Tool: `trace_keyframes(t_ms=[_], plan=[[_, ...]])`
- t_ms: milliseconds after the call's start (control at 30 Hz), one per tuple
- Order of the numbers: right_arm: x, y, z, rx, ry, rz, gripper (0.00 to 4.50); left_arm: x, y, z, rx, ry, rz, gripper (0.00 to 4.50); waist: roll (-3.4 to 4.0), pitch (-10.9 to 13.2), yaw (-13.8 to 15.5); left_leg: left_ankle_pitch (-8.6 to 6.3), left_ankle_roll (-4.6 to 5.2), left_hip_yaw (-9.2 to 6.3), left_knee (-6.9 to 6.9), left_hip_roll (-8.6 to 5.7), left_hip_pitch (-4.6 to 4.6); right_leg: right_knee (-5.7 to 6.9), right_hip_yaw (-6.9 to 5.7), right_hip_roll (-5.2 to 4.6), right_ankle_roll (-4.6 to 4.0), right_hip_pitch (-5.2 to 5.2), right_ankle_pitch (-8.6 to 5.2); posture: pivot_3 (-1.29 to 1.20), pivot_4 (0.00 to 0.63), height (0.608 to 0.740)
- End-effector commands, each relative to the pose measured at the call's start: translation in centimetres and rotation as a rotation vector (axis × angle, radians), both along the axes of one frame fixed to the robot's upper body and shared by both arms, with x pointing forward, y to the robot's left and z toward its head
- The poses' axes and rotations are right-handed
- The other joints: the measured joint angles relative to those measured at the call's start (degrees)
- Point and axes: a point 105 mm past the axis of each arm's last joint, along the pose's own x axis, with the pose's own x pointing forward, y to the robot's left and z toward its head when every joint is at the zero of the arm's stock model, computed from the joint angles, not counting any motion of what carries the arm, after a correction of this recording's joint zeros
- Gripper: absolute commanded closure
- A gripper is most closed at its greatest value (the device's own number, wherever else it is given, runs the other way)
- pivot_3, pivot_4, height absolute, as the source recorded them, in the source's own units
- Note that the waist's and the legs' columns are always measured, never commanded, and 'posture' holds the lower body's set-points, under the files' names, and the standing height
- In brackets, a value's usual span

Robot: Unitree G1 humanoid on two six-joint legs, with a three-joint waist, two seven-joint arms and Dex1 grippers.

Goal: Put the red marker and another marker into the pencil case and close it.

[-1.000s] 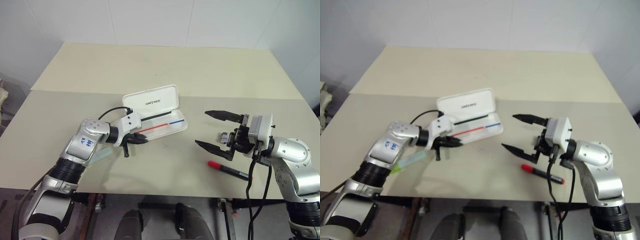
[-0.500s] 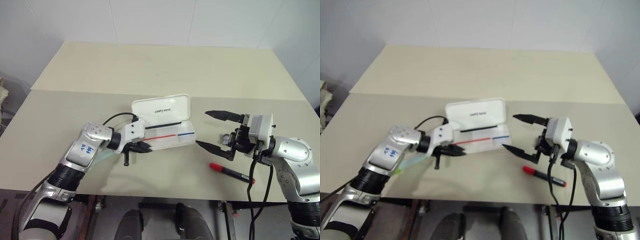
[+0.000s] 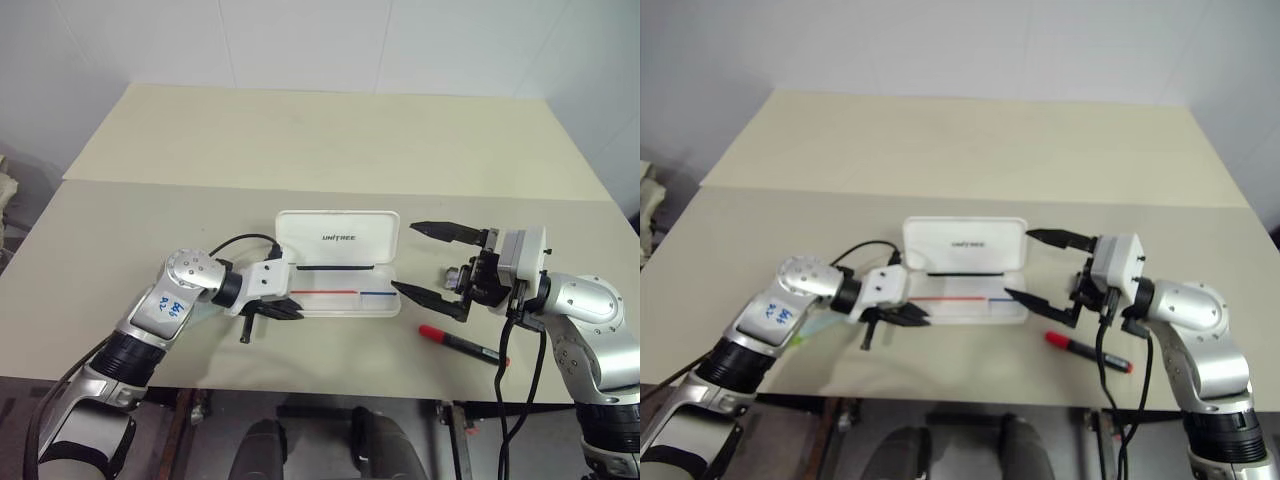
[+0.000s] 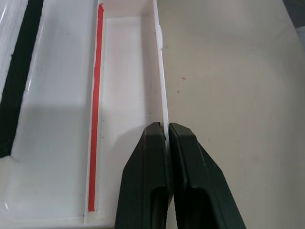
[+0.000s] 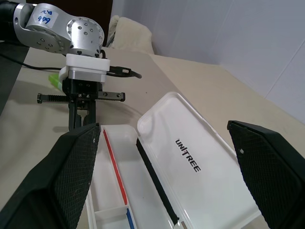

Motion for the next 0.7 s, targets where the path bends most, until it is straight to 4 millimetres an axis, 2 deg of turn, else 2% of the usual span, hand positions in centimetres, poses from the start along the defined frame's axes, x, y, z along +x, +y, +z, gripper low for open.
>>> trace_keyframes(t_ms=[33, 233, 400, 700], plan=[[-0.5, -0.1, 1.0, 0.009, -0.044, 0.001, 0.00, 0.1, -0.6, -0.1, -0.013, 0.013, 0.022, 3.66, 0.00, 0.00, 0.14, 0.00, 0.00, 0.00, 0.03, 0.00, 0.00, 0.04, 0.00, 0.00, -0.01, 0.00, -0.01, 0.00, 0.150, 0.740], [-0.4, -0.2, 0.7, 0.006, -0.038, -0.010, 0.00, -0.9, -2.4, 0.7, -0.147, 0.090, 0.035, 1.70, 0.00, 0.00, 0.07, 0.00, 0.00, -0.01, 0.06, 0.00, 0.02, 0.12, 0.02, 0.01, -0.02, 0.00, -0.02, 0.00, 0.150, 0.740], [-0.2, -0.3, 0.5, 0.004, -0.028, -0.015, 0.00, -2.0, -2.7, 1.2, -0.181, 0.122, -0.008, 0.05, 0.00, 0.00, -0.05, 0.00, 0.00, -0.03, 0.05, 0.00, 0.03, 0.19, 0.03, 0.02, 0.00, -0.03, -0.01, 0.00, 0.150, 0.740], [0.0, -1.3, -0.5, -0.035, 0.102, -0.077, 0.00, -2.9, -2.9, 1.6, -0.282, 0.112, -0.041, 0.05, 0.00, 0.00, -0.59, 0.00, 0.00, -0.02, 0.04, 0.00, 0.04, 0.19, 0.05, 0.01, -0.07, -0.02, -0.06, 0.00, 0.150, 0.740]])
